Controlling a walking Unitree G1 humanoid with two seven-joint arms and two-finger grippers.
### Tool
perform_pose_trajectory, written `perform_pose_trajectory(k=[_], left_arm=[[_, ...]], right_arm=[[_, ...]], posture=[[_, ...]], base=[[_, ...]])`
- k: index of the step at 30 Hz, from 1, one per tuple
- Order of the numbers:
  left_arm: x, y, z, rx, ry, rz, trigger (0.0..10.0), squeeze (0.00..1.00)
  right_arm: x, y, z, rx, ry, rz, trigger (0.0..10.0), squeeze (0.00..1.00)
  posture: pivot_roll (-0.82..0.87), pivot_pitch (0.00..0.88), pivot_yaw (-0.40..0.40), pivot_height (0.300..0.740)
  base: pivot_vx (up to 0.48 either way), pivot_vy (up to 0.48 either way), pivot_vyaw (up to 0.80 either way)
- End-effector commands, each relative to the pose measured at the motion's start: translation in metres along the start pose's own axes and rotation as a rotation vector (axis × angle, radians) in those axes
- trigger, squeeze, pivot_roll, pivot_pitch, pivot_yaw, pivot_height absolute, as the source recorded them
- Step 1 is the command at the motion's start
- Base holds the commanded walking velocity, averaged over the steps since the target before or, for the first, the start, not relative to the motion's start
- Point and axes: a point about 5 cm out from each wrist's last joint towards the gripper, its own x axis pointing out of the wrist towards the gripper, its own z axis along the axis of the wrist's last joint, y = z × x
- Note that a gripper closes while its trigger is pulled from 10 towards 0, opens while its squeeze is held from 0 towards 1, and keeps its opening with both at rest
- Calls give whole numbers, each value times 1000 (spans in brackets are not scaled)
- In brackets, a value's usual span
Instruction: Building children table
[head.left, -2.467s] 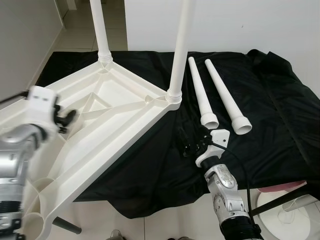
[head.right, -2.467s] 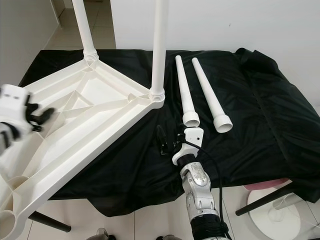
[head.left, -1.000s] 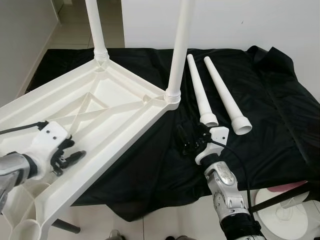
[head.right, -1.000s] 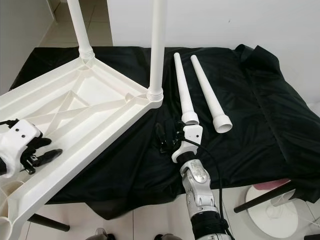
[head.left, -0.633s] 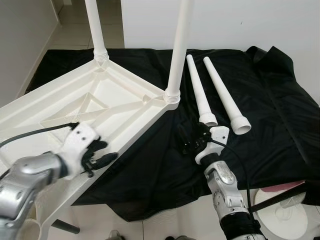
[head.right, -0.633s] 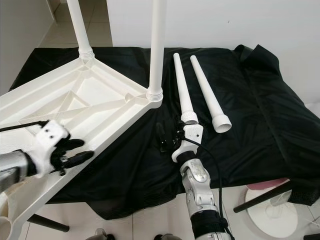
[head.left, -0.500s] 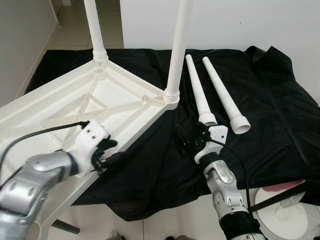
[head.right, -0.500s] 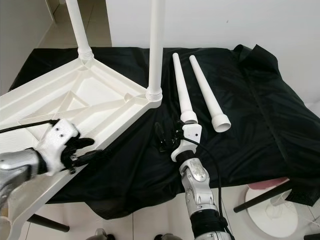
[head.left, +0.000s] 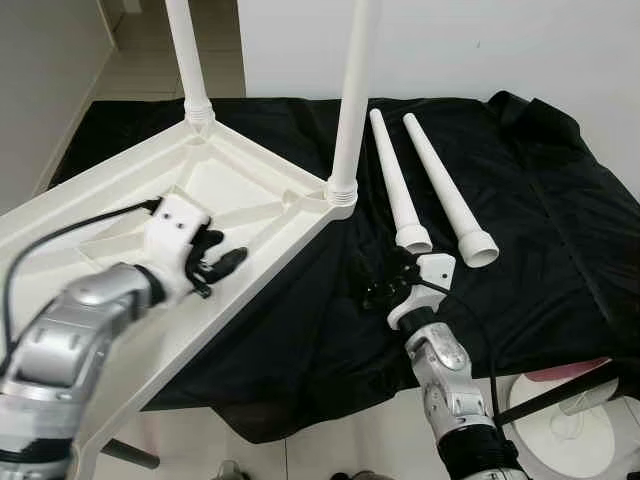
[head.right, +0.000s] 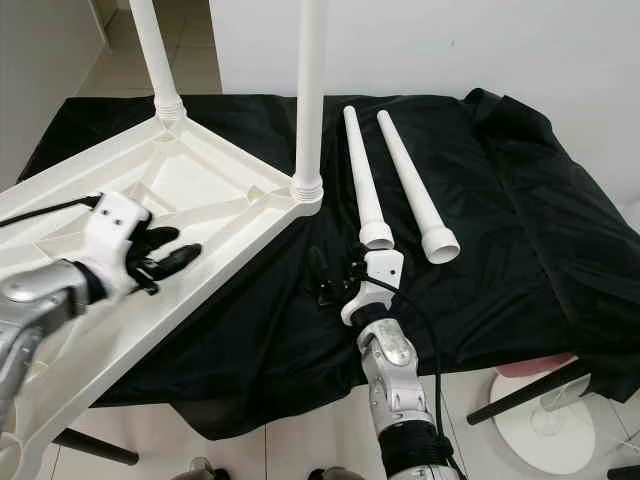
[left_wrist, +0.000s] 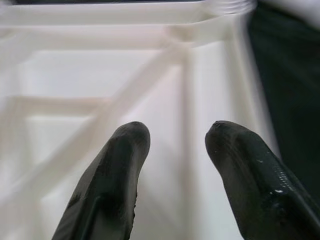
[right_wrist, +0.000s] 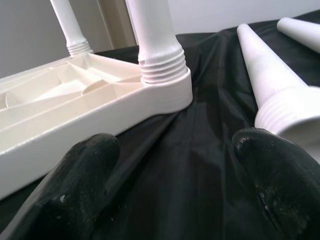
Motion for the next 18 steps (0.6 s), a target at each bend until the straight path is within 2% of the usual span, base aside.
perform_pose_trajectory(k=[1,3,5,9,11,14,15,18], left_arm=[[-9,20,3,23,-2,115,10000,0],[-23,40,0,51,35,185,10000,0],[-28,44,0,64,46,200,10000,0],[-48,66,-14,147,193,294,10000,0],[-58,68,-26,166,277,301,10000,0],[-61,67,-29,165,298,295,10000,0],[-63,63,-36,180,335,276,10000,0],[-63,55,-42,204,360,221,10000,0]], right_arm=[[-3,-1,-1,-5,5,-7,10000,0],[-3,-5,0,-14,4,-17,10000,0],[-3,-7,1,-16,3,-19,10000,0],[-1,-12,4,-32,3,-19,10000,0],[1,-15,6,-43,0,-16,10000,0],[2,-16,7,-44,-1,-17,10000,0],[4,-18,8,-45,-5,-17,10000,0],[8,-17,9,-48,-7,-7,10000,0]], posture=[[50,117,-30,740],[45,124,-32,740],[45,124,-32,740],[51,126,-45,740],[48,121,-54,740],[50,119,-57,740],[60,111,-68,740],[72,105,-77,740]], base=[[0,0,0],[0,0,0],[0,0,0],[0,0,0],[0,0,0],[0,0,0],[0,0,0],[0,0,0]])
